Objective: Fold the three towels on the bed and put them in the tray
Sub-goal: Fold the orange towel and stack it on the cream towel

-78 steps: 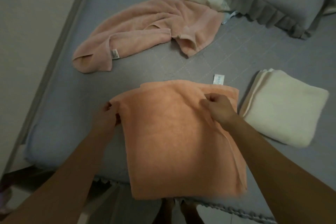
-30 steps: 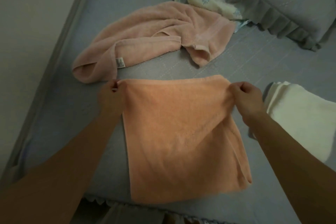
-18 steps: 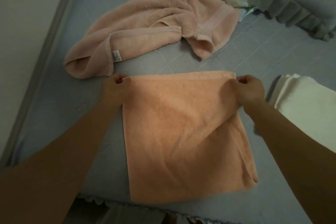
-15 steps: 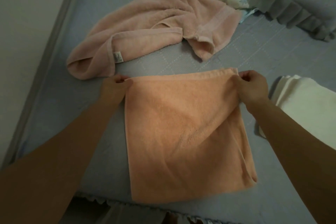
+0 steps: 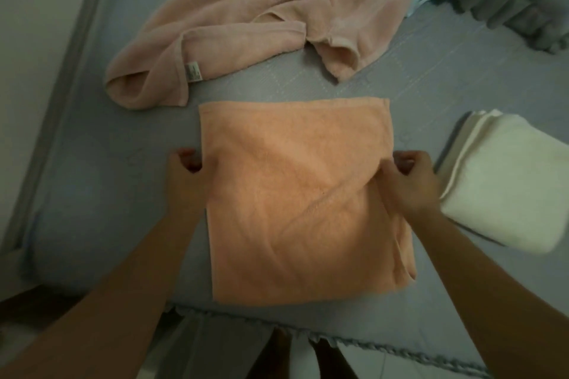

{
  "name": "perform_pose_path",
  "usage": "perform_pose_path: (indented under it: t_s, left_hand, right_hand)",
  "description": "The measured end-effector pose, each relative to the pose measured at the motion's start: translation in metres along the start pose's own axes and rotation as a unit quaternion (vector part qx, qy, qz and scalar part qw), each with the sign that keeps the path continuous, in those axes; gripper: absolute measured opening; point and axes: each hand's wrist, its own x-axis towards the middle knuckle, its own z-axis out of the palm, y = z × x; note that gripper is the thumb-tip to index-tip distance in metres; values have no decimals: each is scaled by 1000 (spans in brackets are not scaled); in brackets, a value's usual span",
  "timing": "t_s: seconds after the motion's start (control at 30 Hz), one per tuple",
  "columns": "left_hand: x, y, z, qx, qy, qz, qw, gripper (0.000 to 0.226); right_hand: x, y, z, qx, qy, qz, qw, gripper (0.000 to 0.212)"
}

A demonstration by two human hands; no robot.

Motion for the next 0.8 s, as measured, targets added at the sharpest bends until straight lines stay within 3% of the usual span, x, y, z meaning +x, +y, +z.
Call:
perform_pose_path:
  t_s: [0.13,0.3,0.4,0.47,0.6,0.67,0.8]
  left_hand:
    - [-67,-49,-24,4,-89,-44,995,21]
    - [-114,-84,-36,56,-198,-85,975,36]
    - [-121,-86,-34,70,-194,-88,975,36]
    - [-122,-85,-33,75,-178,-95,976,37]
    - [-126,-86,-36,58,-159,-118,979,44]
    - [-133,-88,-36,32,-165,-139,976,43]
    - [-153,-92,-37,11,-194,-154,969,26]
  right_hand:
    - [-56,45,-15,-103,-45,-28,993,25]
    - [-71,54,-19,-205,-132,-10,970,37]
    - [-61,47,-30,-186,-161,2,969,16]
    - [-56,46,-40,-173,-170,-10,970,24]
    - [-69,61,-66,-103,-109,-49,987,21]
    - [-84,83,-75,-66,-101,-3,993,20]
    - [-94,119,-74,-59,-156,106,980,11]
